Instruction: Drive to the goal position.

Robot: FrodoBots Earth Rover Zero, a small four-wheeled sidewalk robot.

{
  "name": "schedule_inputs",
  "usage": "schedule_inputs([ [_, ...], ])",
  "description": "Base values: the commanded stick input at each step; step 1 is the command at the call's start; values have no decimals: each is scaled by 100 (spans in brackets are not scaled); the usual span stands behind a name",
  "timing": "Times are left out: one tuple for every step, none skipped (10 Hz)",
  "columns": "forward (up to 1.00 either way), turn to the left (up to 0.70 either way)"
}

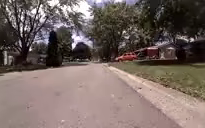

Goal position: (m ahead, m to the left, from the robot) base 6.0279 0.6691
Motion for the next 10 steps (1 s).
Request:
schedule_inputs([
  [70, 0],
  [70, 0],
  [70, 0],
  [70, 0],
  [70, 0],
  [70, 0],
  [70, 0],
  [70, 0],
  [70, 17],
  [70, 34],
])
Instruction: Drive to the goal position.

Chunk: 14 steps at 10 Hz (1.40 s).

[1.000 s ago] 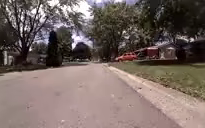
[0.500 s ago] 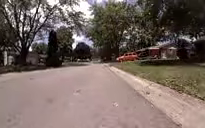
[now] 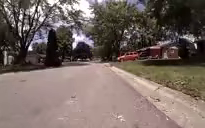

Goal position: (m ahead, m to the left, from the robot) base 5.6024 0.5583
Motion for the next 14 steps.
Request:
schedule_inputs([
  [70, 30],
  [70, 0],
  [70, 0],
  [70, 0],
  [70, 0],
  [70, 0],
  [70, 0],
  [70, 0],
  [70, 0],
  [70, 0],
  [70, 0],
  [70, 0],
  [70, 0],
  [70, 0],
])
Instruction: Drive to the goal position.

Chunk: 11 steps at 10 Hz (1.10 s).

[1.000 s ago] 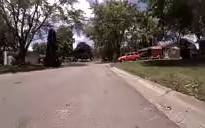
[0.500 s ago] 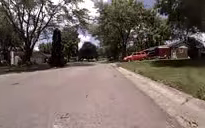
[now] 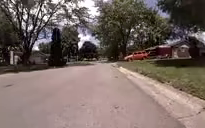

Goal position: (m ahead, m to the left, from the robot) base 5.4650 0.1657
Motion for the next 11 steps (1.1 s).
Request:
schedule_inputs([
  [70, 0],
  [70, 0],
  [70, 0],
  [70, 0],
  [70, 0],
  [70, 0],
  [70, 0],
  [70, 0],
  [70, 0],
  [70, 0],
  [70, 0],
])
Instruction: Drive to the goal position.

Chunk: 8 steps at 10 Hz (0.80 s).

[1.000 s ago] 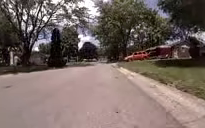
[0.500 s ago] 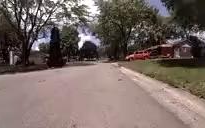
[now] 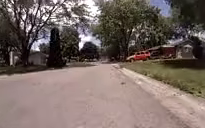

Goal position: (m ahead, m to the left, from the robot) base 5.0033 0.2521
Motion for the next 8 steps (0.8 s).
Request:
schedule_inputs([
  [70, 0],
  [70, 0],
  [70, 0],
  [70, 0],
  [70, 0],
  [70, 0],
  [70, 0],
  [70, 0],
])
